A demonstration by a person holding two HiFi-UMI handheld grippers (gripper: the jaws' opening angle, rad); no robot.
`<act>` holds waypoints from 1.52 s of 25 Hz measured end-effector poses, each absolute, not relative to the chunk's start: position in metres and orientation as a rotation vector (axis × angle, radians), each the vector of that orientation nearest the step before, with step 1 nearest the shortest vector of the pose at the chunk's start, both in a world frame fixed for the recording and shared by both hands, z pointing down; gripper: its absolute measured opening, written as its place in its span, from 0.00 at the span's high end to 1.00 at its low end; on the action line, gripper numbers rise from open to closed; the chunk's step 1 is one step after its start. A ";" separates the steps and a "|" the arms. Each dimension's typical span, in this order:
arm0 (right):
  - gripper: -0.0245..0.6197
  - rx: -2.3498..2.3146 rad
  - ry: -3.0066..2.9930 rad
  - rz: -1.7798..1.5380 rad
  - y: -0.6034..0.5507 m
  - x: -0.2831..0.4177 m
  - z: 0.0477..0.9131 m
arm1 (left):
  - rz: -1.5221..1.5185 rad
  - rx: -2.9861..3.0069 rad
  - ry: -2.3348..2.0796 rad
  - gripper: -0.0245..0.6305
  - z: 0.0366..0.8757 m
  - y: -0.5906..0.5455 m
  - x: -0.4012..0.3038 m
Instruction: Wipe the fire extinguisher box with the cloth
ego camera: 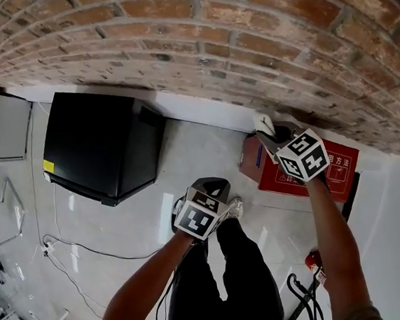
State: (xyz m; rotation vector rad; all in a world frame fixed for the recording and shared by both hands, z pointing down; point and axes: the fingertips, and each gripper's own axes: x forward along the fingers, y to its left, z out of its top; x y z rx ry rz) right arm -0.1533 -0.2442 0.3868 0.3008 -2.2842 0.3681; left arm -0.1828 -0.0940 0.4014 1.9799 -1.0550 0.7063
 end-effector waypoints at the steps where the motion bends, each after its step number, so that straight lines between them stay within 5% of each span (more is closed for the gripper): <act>1: 0.84 0.306 -2.312 0.364 -0.245 -0.157 0.381 | 0.706 1.972 -1.061 0.96 0.396 -0.097 -0.190; 10: 0.84 0.264 -2.539 0.341 -0.183 -0.204 0.319 | 0.457 2.094 -1.109 0.96 0.338 -0.131 -0.244; 21: 0.84 0.248 -2.660 0.536 -0.053 -0.235 0.307 | 0.321 2.222 -0.693 0.48 0.305 -0.068 -0.263; 38: 0.85 0.058 -2.692 0.586 0.019 -0.232 0.284 | 0.139 2.127 -0.432 0.40 0.294 -0.028 -0.227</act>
